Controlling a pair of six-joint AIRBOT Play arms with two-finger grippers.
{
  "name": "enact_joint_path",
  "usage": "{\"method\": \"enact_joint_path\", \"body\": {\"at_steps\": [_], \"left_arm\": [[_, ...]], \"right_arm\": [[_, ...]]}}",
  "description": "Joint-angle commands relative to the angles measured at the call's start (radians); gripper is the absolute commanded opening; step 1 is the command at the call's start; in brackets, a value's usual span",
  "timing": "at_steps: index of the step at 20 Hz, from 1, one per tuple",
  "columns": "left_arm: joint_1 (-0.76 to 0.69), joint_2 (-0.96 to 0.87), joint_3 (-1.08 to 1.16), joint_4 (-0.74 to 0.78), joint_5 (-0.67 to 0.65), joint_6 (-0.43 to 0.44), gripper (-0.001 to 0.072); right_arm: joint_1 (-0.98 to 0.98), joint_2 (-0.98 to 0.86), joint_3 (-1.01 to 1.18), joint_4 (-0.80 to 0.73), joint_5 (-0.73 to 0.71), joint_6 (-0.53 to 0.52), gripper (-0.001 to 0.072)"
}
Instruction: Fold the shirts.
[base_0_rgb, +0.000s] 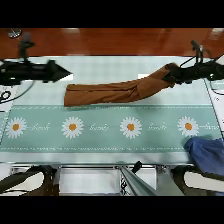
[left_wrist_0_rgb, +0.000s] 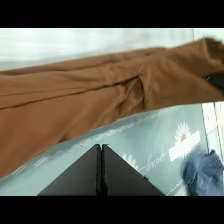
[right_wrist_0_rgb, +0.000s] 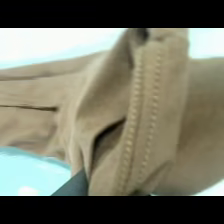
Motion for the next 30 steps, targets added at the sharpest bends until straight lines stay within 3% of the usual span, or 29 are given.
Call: {"method": "enact_joint_path", "body": {"at_steps": [1, 4, 8, 12, 17, 19, 24, 27, 30], "left_arm": [[-0.259, -0.01, 0.0, -0.001, 0.261, -0.039, 0.0019], [-0.452, -0.065, 0.0, -0.001, 0.424, -0.083, 0.0019], [-0.634, -0.188, 0.0, -0.002, 0.476, -0.164, 0.0019], [-0.765, -0.283, 0.0, -0.098, 0.476, -0.178, 0.0019], [-0.88, -0.389, 0.0, -0.272, 0.478, -0.177, 0.0019], [-0.903, -0.42, 0.001, -0.367, 0.469, -0.129, 0.0018], [-0.724, -0.358, 0.002, -0.415, 0.468, -0.043, 0.0017], [-0.525, -0.203, 0.002, -0.413, 0.464, 0.06, 0.0018], [-0.306, 0.021, 0.002, -0.393, 0.439, 0.078, 0.0018]], "right_arm": [[0.093, 0.197, 0.001, -0.139, 0.024, 0.116, 0.0035], [0.172, 0.329, 0.001, -0.303, 0.088, 0.233, 0.0035], [0.271, 0.457, 0.001, -0.456, 0.219, 0.341, 0.0035], [0.309, 0.5, 0.001, -0.496, 0.325, 0.359, 0.0035], [0.309, 0.505, 0.0, -0.466, 0.36, 0.377, 0.0035], [0.309, 0.51, 0.0, -0.489, 0.36, 0.378, 0.0035], [0.325, 0.506, -0.021, -0.478, 0.293, 0.407, 0.0035], [0.428, 0.462, -0.089, -0.497, 0.157, 0.426, 0.0035], [0.531, 0.343, -0.097, -0.488, 0.005, 0.444, 0.0036]]}}
